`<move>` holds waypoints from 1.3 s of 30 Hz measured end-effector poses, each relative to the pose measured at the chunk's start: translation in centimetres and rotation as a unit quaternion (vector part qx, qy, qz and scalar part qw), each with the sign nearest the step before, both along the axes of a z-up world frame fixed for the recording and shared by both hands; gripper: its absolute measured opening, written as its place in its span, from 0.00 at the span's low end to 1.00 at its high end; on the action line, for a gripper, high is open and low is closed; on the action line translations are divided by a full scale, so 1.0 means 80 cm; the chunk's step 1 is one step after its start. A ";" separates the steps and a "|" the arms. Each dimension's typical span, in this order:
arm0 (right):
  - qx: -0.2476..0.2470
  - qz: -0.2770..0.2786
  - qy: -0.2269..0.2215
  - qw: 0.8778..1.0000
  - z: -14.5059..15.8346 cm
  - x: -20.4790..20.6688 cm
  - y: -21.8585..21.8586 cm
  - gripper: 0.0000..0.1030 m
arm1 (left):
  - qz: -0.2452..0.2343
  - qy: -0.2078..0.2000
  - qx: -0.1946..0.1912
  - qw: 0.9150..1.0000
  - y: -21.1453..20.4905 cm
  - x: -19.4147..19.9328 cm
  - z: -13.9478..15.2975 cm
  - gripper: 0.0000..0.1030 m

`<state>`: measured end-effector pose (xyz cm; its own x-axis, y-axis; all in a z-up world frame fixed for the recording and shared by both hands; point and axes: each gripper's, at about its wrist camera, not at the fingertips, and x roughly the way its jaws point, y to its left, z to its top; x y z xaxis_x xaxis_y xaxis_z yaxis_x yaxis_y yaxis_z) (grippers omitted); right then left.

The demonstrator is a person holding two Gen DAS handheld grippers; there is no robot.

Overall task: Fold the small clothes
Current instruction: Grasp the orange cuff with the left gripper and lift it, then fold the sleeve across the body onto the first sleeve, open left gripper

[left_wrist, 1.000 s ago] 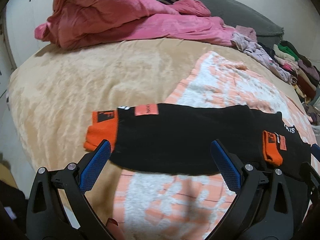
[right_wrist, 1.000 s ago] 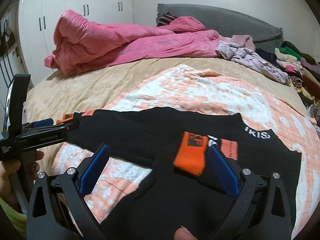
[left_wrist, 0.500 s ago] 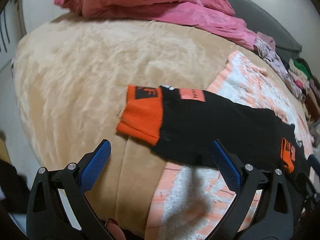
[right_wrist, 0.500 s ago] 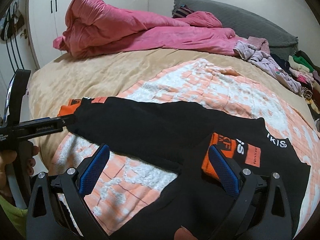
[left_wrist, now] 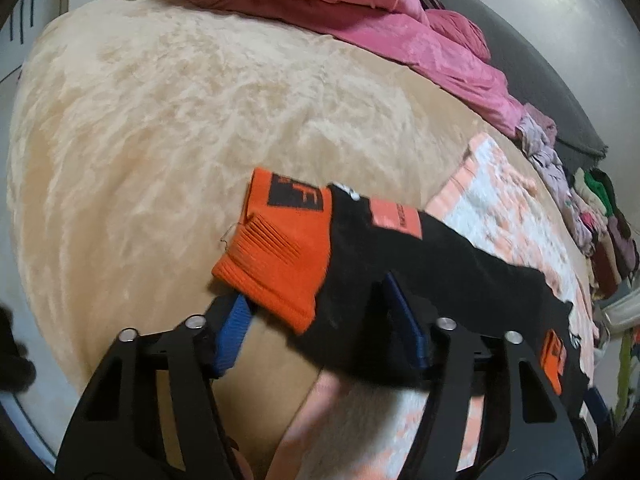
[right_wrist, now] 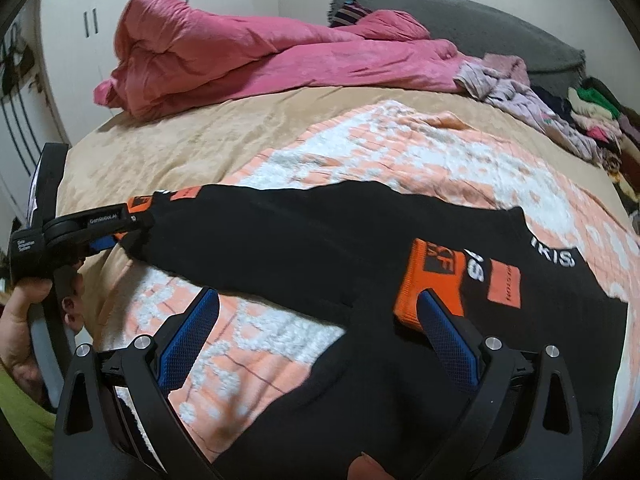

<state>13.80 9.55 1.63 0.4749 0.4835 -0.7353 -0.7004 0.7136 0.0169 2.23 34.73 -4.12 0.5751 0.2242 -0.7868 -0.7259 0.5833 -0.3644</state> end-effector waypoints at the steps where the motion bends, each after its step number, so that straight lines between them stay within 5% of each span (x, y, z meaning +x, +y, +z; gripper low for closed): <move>1: 0.000 -0.005 0.001 1.000 0.000 0.002 -0.005 0.96 | 0.005 0.001 0.002 1.000 0.003 0.003 -0.001 0.36; 4: 0.003 -0.018 0.001 1.000 0.002 0.007 -0.016 0.96 | 0.013 0.000 0.004 1.000 0.011 0.012 -0.003 0.17; 8: 0.009 -0.041 0.005 0.999 0.003 0.017 -0.036 0.96 | 0.004 -0.018 0.018 1.000 0.006 0.014 0.013 0.05; 22: 0.040 -0.137 0.016 0.990 0.006 0.048 -0.145 0.96 | -0.104 -0.108 0.071 0.986 -0.098 0.048 0.126 0.04; 39: 0.090 -0.251 0.027 0.963 0.006 0.066 -0.303 0.96 | -0.262 -0.135 0.100 0.950 -0.279 0.141 0.174 0.04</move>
